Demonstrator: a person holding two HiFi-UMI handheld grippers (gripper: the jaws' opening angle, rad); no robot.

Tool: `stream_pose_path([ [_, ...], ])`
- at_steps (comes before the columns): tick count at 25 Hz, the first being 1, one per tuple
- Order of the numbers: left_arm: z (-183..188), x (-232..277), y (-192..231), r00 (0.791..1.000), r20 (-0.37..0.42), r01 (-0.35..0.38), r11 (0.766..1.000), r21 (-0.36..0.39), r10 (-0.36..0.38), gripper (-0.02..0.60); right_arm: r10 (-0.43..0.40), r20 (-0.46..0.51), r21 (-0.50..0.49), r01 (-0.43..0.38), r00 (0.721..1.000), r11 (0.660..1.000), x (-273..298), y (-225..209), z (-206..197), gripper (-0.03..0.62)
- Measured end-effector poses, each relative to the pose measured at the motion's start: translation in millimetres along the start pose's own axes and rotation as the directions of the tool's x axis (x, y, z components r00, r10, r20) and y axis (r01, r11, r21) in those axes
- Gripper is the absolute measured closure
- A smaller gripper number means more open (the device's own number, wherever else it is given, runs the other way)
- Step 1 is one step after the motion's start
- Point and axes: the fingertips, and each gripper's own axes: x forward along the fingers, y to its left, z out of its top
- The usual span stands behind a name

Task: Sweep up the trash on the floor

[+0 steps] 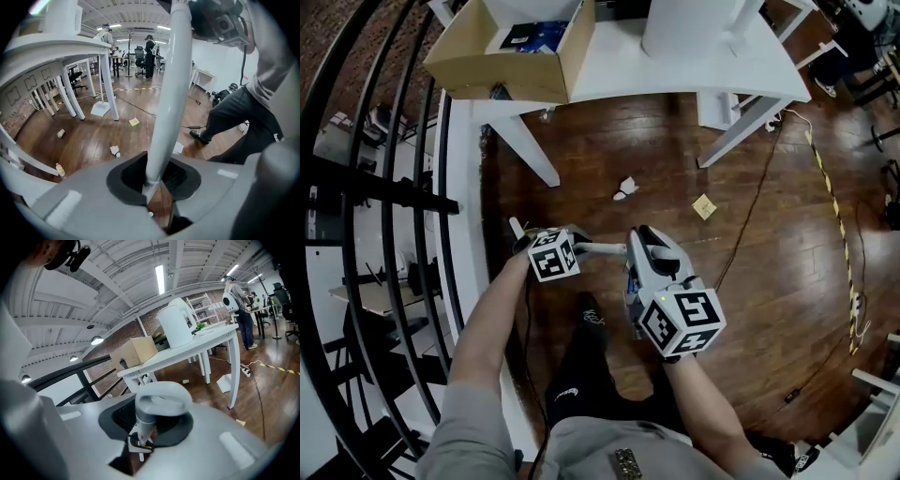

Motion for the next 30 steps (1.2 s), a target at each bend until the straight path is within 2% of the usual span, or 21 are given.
stream_pose_path([
  [5,28.5,26.0,-5.7,0.994,0.067,0.079,0.996,0.04,-0.082,0.517,-0.129,-0.016,0.047,0.13,0.991,0.99,-11.8,-34.3,0.3,0.528],
  [10,87.5,58.5,-34.0,0.986,0.111,0.116,0.99,0.086,-0.125,0.514,-0.207,0.0,0.071,0.207,0.978,0.976,-67.1,-80.5,6.4,0.528],
  [14,152.6,93.9,-62.6,0.978,0.138,0.138,0.983,0.125,-0.155,0.512,-0.26,0.013,0.069,0.259,0.966,0.964,-123.5,-131.0,16.8,0.528],
  [23,332.0,186.2,-138.3,0.955,0.183,0.192,0.955,0.225,-0.235,0.515,-0.386,0.061,0.041,0.384,0.921,0.923,-271.1,-267.3,53.8,0.528],
  [27,379.0,211.2,-163.0,0.956,0.143,0.209,0.938,0.276,-0.255,0.522,-0.386,0.074,0.049,0.383,0.92,0.922,-315.1,-307.3,62.3,0.529],
  [30,395.6,209.8,-173.4,0.96,0.104,0.22,0.931,0.292,-0.26,0.525,-0.289,0.071,0.017,0.288,0.955,0.957,-329.9,-311.7,73.5,0.529],
])
